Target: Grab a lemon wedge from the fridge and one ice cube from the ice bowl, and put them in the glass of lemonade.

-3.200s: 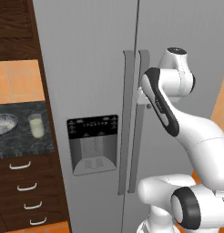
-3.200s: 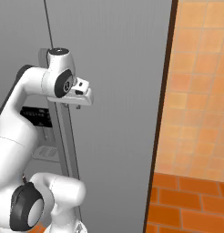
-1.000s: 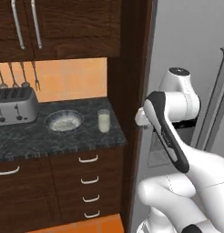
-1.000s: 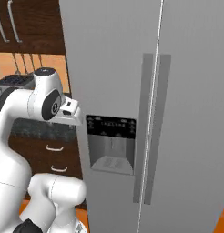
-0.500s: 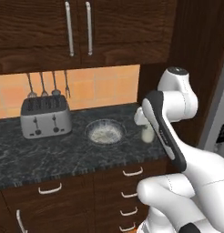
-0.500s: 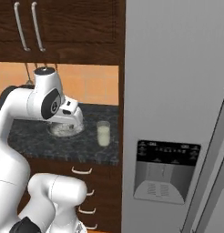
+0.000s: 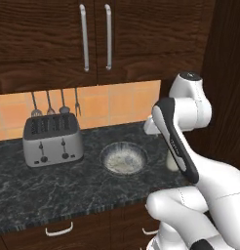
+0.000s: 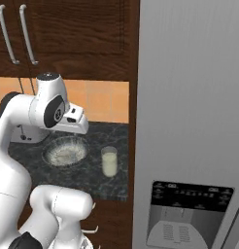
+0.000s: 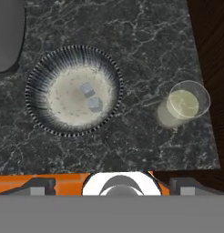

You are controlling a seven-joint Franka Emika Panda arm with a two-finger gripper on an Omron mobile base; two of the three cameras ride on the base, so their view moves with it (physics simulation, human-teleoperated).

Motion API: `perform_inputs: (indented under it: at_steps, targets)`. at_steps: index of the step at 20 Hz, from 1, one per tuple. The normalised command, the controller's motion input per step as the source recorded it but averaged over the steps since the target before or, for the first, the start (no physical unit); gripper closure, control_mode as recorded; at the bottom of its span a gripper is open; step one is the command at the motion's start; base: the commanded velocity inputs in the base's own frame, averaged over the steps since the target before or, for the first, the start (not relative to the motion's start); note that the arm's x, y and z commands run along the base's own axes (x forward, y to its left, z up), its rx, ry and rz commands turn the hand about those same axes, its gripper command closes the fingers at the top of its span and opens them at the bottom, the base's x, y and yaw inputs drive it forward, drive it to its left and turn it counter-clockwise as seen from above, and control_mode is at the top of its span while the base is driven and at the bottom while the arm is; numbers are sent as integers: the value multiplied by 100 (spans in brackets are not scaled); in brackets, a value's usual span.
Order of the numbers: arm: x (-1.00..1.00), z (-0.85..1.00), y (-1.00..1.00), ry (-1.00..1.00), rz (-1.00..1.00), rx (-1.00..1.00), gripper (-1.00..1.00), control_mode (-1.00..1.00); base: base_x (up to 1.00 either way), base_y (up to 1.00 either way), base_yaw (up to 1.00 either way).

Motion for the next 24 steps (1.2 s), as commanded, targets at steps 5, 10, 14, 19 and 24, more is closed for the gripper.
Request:
perform_inputs:
  at_steps: [5,10,14,19,24]
  targets:
    - [12,-33,24,13,0,-1,-100,-100,7,20,0]
    - [42,-65,50,18,0,-3,-100,-100,0,0,0]
    - [71,-90,17,-3,3,2,-100,-100,0,0,0]
    - [40,-66,27,-12,7,-1,-100,-100,0,0,0]
    - [35,-62,26,11,11,-1,-100,-100,0,0,0]
